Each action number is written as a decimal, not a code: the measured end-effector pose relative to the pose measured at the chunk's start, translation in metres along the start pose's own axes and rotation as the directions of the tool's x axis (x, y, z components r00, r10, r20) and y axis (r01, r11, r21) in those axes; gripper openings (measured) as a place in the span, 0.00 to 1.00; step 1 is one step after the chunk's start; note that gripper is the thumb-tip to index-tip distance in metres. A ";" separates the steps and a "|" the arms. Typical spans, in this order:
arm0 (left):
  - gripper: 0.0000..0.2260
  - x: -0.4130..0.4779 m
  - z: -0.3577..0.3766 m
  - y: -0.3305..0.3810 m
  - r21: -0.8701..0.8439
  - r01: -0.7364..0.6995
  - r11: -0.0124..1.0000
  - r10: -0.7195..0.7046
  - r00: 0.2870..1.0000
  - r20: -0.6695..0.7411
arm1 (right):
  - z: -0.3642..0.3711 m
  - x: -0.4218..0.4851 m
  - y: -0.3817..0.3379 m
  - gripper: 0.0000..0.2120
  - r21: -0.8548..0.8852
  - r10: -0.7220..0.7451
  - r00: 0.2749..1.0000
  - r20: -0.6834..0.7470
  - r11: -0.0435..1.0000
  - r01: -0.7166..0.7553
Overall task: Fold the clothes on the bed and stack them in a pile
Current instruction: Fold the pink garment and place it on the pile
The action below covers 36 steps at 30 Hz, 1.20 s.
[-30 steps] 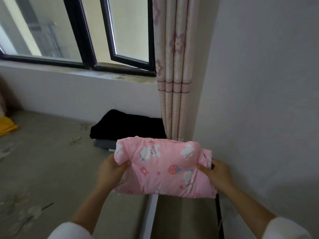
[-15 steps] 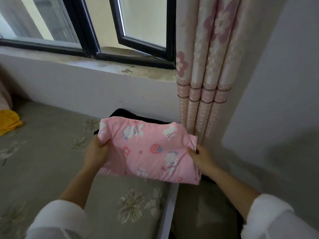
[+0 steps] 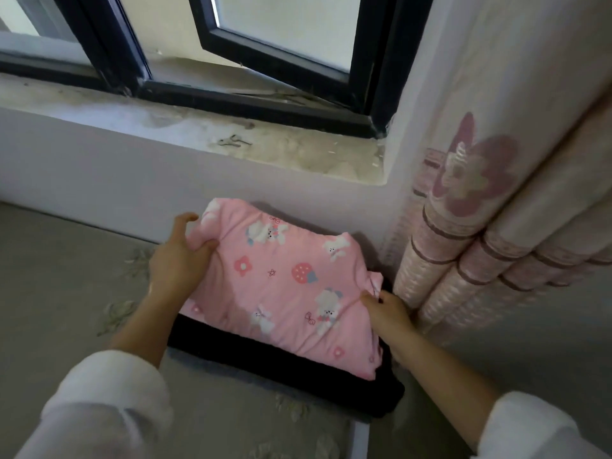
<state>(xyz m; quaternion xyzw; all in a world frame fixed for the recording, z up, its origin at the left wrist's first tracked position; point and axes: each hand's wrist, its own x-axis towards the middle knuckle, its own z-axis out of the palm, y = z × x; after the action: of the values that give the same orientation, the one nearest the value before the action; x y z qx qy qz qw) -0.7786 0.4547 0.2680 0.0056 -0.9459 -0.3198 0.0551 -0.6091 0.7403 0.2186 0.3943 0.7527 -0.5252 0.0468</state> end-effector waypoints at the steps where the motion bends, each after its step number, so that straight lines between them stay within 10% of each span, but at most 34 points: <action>1: 0.19 0.008 0.008 -0.002 0.033 -0.026 0.999 0.026 1.000 0.014 | 0.005 0.007 0.002 0.16 -0.011 0.023 1.000 -0.008 1.000 -0.023; 9: 0.25 -0.008 0.094 -0.048 0.337 0.157 0.928 -0.249 0.936 0.250 | 0.035 0.032 0.022 0.22 -0.064 0.125 0.992 0.005 0.990 -0.124; 20: 0.24 -0.063 0.130 -0.023 0.185 -0.053 0.981 -0.012 0.943 0.333 | 0.040 0.049 0.012 0.18 -0.118 0.055 0.991 -0.119 0.991 -0.069; 22: 0.25 -0.060 0.136 -0.026 0.219 -0.050 0.974 -0.030 0.938 0.344 | 0.045 0.037 0.008 0.24 -0.327 -0.211 0.963 -0.168 0.933 0.148; 25: 0.25 -0.059 0.145 -0.028 0.258 -0.054 0.965 -0.041 0.937 0.347 | 0.060 0.017 0.008 0.25 -0.521 -0.597 0.786 0.159 0.625 0.580; 28: 0.25 -0.065 0.154 -0.030 0.320 -0.069 0.945 -0.056 0.928 0.368 | 0.069 0.016 0.031 0.28 -0.650 -0.367 0.785 0.499 0.441 0.619; 36: 0.25 -0.044 0.161 -0.023 0.335 -0.039 0.941 -0.161 0.820 0.549 | 0.062 0.042 0.028 0.31 -0.690 -0.132 0.793 0.595 0.422 0.588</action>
<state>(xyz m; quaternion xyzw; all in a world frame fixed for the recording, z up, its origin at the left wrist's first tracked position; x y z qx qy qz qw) -0.7533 0.5360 0.1226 -0.0500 -0.9582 -0.1448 -0.2415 -0.6414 0.7157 0.1490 0.0071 0.9437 -0.1594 0.2897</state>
